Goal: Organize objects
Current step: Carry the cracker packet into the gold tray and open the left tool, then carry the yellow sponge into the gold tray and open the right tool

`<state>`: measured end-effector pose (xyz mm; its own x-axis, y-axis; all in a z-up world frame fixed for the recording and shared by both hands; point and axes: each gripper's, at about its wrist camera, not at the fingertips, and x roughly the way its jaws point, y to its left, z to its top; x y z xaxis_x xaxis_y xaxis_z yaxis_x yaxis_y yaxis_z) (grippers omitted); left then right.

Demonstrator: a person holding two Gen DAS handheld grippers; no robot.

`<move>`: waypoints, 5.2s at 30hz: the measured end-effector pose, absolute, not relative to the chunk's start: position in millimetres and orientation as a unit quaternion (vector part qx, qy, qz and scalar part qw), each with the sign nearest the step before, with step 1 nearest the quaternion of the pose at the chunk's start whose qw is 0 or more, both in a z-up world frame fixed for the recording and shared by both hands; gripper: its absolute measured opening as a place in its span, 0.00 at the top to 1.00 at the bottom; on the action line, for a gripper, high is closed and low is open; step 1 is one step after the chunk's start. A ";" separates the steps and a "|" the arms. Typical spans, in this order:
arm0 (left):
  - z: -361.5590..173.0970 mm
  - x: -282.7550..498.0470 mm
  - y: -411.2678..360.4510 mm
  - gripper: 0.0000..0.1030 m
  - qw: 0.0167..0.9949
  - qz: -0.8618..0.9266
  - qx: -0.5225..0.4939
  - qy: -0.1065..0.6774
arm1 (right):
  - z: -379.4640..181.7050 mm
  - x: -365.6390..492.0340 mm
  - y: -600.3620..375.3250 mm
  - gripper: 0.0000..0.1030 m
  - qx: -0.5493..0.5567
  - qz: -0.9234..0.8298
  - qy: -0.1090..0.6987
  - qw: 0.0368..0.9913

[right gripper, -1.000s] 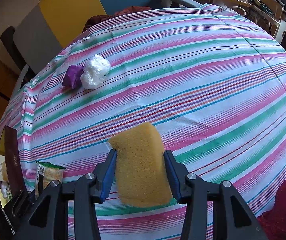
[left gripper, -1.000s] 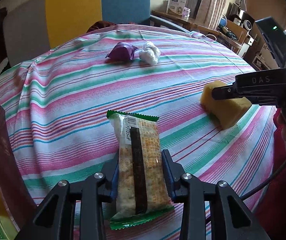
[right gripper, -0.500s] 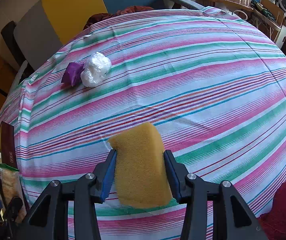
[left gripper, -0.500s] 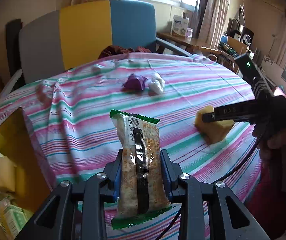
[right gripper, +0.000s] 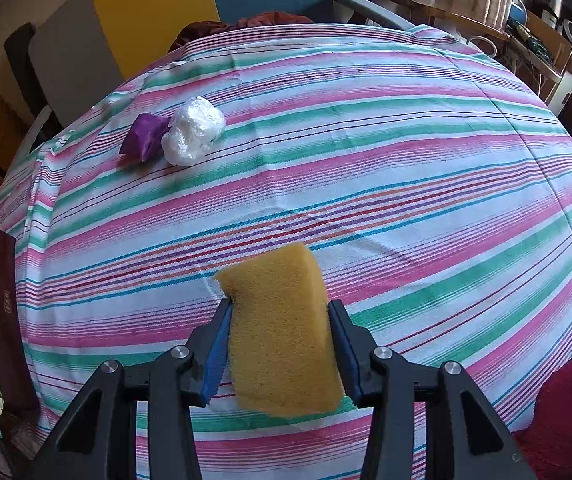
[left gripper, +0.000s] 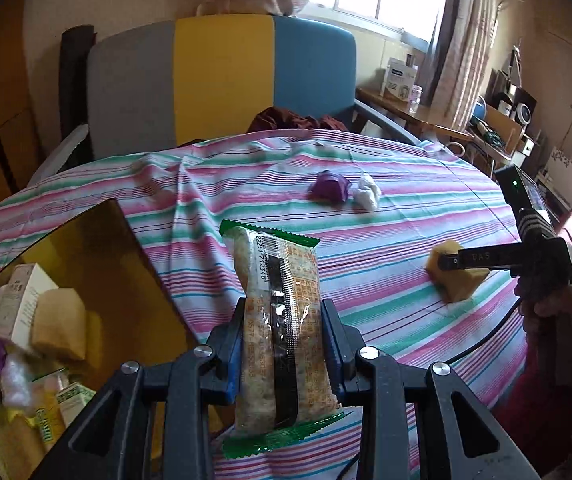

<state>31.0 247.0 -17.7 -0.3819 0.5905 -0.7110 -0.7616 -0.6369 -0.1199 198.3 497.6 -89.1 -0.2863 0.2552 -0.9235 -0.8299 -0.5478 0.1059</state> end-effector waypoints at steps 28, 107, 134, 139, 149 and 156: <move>-58.1 -177.0 165.3 0.67 0.227 0.811 -0.532 -0.089 | -87.4 197.9 495.0 0.55 -0.473 0.744 0.299 0.366; -19.4 -20.7 95.0 0.38 0.206 0.902 -0.375 0.059 | -82.0 125.2 388.1 0.56 -0.510 0.787 0.248 0.241; -17.7 -32.9 35.1 0.34 0.158 0.913 -0.377 0.009 | -39.4 -34.7 236.3 0.56 -0.503 0.844 0.176 0.066; -21.2 -35.1 21.2 0.33 0.148 0.912 -0.384 0.001 | -64.2 -60.8 228.8 0.56 -0.527 0.829 0.168 0.082; -26.7 -37.9 17.1 0.28 0.139 0.910 -0.390 -0.002 | -82.6 -68.7 221.9 0.44 -0.534 0.826 0.167 0.066; -24.3 -36.2 19.8 0.28 0.140 0.912 -0.386 0.002 | -62.4 -50.2 225.5 0.34 -0.490 0.852 0.171 0.061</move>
<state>-36.2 19.8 -24.3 -0.6625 0.2531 -0.7050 -0.2561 -0.9610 -0.1043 -50.2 225.5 -62.4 -0.5121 -0.0635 -0.8566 -0.2723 -0.9338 0.2320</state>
